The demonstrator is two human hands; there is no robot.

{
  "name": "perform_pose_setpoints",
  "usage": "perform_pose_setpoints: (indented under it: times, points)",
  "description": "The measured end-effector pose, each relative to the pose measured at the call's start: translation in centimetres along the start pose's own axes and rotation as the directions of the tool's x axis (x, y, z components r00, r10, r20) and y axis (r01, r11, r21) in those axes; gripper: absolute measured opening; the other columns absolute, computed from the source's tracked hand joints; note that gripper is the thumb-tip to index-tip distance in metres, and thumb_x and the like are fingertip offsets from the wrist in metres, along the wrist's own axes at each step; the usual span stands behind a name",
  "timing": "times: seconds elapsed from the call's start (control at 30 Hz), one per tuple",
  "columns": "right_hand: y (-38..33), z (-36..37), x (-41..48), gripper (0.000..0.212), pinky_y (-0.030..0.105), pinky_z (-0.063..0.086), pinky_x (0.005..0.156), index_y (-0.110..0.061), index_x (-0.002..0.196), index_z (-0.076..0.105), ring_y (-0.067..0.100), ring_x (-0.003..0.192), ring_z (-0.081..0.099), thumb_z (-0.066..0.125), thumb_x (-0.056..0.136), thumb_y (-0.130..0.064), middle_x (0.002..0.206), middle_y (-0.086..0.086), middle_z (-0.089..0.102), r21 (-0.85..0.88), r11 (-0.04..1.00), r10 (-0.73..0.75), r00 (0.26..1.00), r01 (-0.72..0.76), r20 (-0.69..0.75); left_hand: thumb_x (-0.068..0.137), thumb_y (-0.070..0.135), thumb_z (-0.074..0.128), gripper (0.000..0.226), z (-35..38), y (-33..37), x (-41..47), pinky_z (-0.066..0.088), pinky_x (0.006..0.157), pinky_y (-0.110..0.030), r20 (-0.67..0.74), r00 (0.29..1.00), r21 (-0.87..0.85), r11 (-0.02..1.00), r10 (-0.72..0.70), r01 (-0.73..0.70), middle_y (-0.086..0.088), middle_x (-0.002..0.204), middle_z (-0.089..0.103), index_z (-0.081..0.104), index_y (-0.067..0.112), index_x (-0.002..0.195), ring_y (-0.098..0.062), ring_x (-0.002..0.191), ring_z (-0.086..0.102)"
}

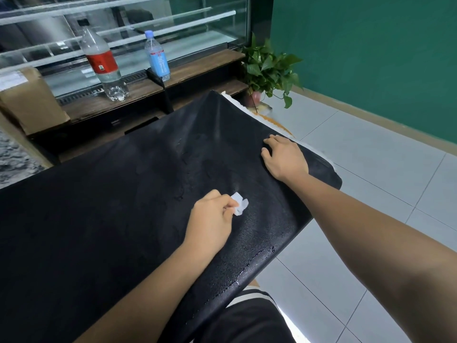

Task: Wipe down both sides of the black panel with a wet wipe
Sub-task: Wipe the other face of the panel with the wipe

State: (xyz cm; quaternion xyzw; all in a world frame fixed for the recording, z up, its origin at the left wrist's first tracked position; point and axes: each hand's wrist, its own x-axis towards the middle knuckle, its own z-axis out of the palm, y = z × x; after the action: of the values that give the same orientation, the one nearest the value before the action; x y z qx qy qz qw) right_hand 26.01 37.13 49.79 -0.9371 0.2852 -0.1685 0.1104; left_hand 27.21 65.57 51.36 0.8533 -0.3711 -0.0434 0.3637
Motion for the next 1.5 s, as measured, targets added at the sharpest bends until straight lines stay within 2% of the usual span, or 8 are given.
perform_pose_setpoints:
  times: [0.3,0.63,0.73,0.83,0.93,1.1,1.37,1.5]
  points:
    - [0.1,0.1,0.0,0.050,0.040,0.032,0.121,-0.023,0.145,0.059,0.023,0.144,0.046,0.037,0.106,-0.045,0.155,0.002,0.053,-0.004,1.000,-0.001,1.000,0.001,0.010,0.097,0.009,0.065,0.017,3.1,4.8,-3.6,0.053,0.076,-0.039,0.149,0.978,-0.047,0.989,0.146,-0.141,0.008,0.091,0.055,0.078,0.019,0.099,-0.017,0.073,0.060]
    - [0.1,0.0,0.0,0.048,0.041,0.035,0.118,-0.021,0.142,0.062,0.023,0.140,0.050,0.038,0.106,-0.042,0.151,0.001,0.057,0.000,1.000,-0.012,1.000,0.012,0.007,0.088,-0.003,0.068,0.031,4.5,5.6,-4.1,0.033,0.074,-0.019,0.241,0.920,0.062,0.941,0.310,-0.333,0.009,0.095,0.052,0.078,0.023,0.102,-0.015,0.086,0.054]
    - [0.0,0.0,-0.1,0.048,0.041,0.035,0.118,-0.021,0.142,0.062,0.023,0.140,0.050,0.038,0.106,-0.042,0.150,0.001,0.058,0.003,1.000,-0.009,1.000,0.009,0.003,0.088,-0.005,0.065,0.034,3.7,5.1,-4.3,0.034,0.074,-0.019,0.271,0.904,0.046,0.933,0.332,-0.356,0.008,0.094,0.051,0.078,0.022,0.106,-0.014,0.086,0.049]
    - [0.1,-0.2,-0.1,0.048,0.041,0.037,0.116,-0.021,0.140,0.063,0.023,0.137,0.052,0.038,0.106,-0.042,0.145,0.001,0.061,0.002,1.000,-0.013,1.000,0.013,-0.006,0.090,-0.004,0.063,0.034,2.3,4.1,-4.8,0.048,0.077,-0.030,0.292,0.905,0.028,0.943,0.310,-0.332,0.005,0.097,0.055,0.078,0.021,0.108,-0.016,0.092,0.054]
    - [0.1,-0.1,-0.1,0.047,0.041,0.038,0.115,-0.021,0.139,0.064,0.023,0.136,0.052,0.039,0.106,-0.041,0.144,0.001,0.061,0.005,1.000,-0.016,1.000,0.016,-0.008,0.095,0.002,0.064,0.025,0.5,2.9,-5.4,0.051,0.077,-0.036,0.265,0.919,0.022,0.951,0.291,-0.307,0.005,0.095,0.057,0.080,0.019,0.105,-0.016,0.090,0.056]
    - [0.1,0.0,-0.1,0.047,0.041,0.037,0.116,-0.022,0.140,0.063,0.023,0.137,0.052,0.038,0.105,-0.042,0.146,0.001,0.060,0.009,1.000,-0.012,1.000,0.012,-0.007,0.099,0.008,0.066,0.018,-2.2,0.9,-5.7,0.047,0.072,-0.028,0.222,0.949,0.010,0.972,0.225,-0.233,0.008,0.092,0.055,0.080,0.020,0.101,-0.007,0.079,0.052]
    - [0.1,-0.1,-0.1,0.047,0.040,0.037,0.116,-0.022,0.139,0.064,0.023,0.137,0.052,0.038,0.105,-0.042,0.147,0.001,0.060,0.004,1.000,-0.010,1.000,0.010,-0.014,0.096,0.006,0.071,0.019,-4.4,-2.0,-3.9,0.049,0.072,-0.029,0.149,0.976,0.074,0.983,0.157,-0.169,0.009,0.090,0.059,0.081,0.021,0.098,-0.013,0.075,0.060]
    - [0.1,0.0,-0.1,0.047,0.040,0.035,0.118,-0.022,0.141,0.063,0.022,0.142,0.048,0.039,0.106,-0.042,0.151,0.003,0.057,0.010,1.000,-0.009,1.000,0.009,-0.011,0.092,0.004,0.075,0.018,-5.5,-4.3,-1.7,0.039,0.070,-0.009,0.064,0.994,0.126,0.987,0.094,-0.101,0.011,0.085,0.057,0.082,0.020,0.095,-0.008,0.072,0.057]
